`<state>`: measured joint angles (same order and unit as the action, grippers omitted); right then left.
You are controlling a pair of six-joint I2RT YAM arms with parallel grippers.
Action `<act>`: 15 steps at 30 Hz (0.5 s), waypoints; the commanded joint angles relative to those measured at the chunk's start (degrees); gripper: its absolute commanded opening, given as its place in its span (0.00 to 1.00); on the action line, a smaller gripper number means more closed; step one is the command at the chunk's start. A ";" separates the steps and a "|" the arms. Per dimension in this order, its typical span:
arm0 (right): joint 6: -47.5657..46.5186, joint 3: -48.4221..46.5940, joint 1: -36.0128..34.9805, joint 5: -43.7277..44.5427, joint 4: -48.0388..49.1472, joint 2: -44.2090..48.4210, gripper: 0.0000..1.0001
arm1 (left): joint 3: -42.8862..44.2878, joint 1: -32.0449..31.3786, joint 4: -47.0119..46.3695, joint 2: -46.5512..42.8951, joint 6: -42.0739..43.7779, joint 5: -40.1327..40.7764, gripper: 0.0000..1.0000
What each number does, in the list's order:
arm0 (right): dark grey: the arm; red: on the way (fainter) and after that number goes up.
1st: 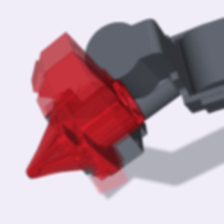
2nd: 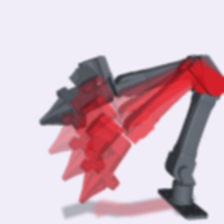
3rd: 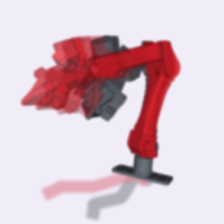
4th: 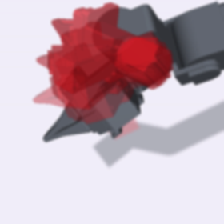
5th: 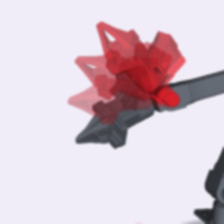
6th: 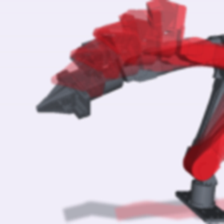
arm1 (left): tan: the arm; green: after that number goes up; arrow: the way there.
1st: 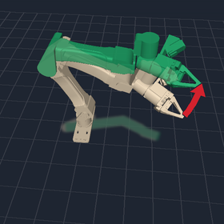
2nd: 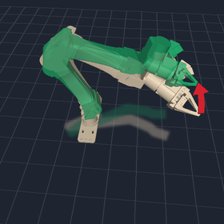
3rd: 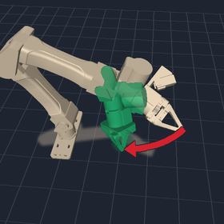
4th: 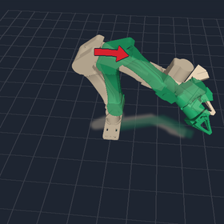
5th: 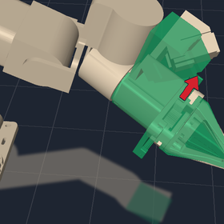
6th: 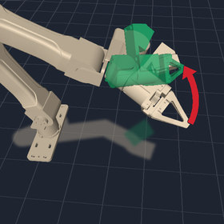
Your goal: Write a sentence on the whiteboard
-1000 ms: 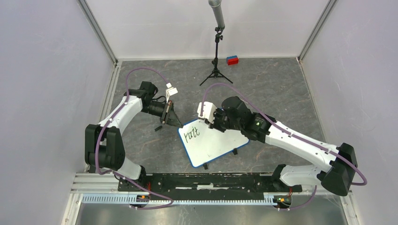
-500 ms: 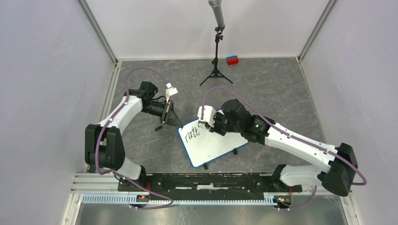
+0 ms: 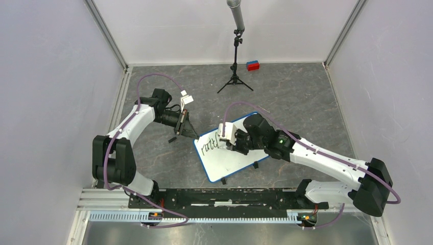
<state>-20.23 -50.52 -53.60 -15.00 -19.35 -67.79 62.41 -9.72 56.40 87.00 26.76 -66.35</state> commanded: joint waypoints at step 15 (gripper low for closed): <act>-0.32 -6.92 0.62 3.32 1.95 -0.63 0.00 | -1.15 -0.66 0.55 -0.45 3.38 -0.10 0.02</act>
<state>-20.27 -55.40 -53.19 -12.69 -19.09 -67.81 62.39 -9.72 56.45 87.00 26.76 -66.57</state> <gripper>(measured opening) 0.136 0.119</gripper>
